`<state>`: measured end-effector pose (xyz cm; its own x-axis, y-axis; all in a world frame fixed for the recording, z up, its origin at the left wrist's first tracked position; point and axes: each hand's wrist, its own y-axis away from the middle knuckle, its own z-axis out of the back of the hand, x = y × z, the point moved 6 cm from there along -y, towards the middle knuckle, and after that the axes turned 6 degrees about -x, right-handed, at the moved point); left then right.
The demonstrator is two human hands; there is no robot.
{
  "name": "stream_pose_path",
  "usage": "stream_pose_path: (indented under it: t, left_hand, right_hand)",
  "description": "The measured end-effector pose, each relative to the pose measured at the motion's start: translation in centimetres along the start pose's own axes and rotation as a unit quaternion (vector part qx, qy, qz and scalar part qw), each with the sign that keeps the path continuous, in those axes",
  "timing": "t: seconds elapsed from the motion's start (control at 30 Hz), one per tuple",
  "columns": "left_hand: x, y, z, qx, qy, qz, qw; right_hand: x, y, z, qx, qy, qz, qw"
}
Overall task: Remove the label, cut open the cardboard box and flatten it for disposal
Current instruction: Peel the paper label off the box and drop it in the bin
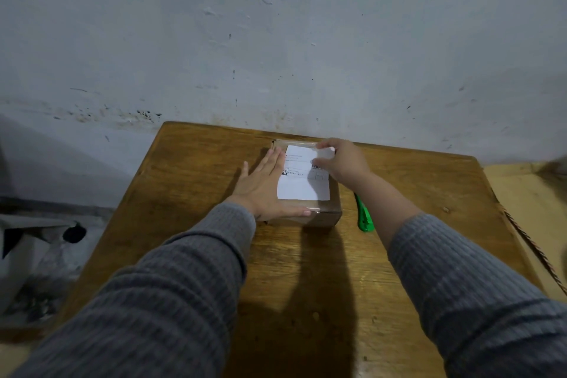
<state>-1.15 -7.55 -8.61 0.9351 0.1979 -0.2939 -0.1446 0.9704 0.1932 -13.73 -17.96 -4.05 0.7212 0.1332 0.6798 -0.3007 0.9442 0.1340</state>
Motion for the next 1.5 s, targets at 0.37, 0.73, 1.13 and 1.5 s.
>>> stream_pose_path:
  t: [0.37,0.73,1.13,1.5]
  left_hand:
    - [0.0,0.2,0.2,-0.004,0.005,-0.012,1.0]
    - [-0.1,0.1,0.6,-0.003,-0.028,-0.017,0.999]
    - [-5.8,3.2,5.6,-0.111,0.44,-0.017,0.891]
    - [-6.4,10.6,5.0,-0.178,0.488,-0.041,0.853]
  right_hand:
    - [0.8,0.6,0.3,0.015,0.058,0.039,0.997]
    - [-1.9,2.4,5.1,-0.031,-0.011,-0.025,0.999]
    - [1.0,7.1,7.8,-0.073,-0.305,-0.058,0.948]
    - [-1.2,16.9,6.1,-0.062,-0.098,-0.028,0.993]
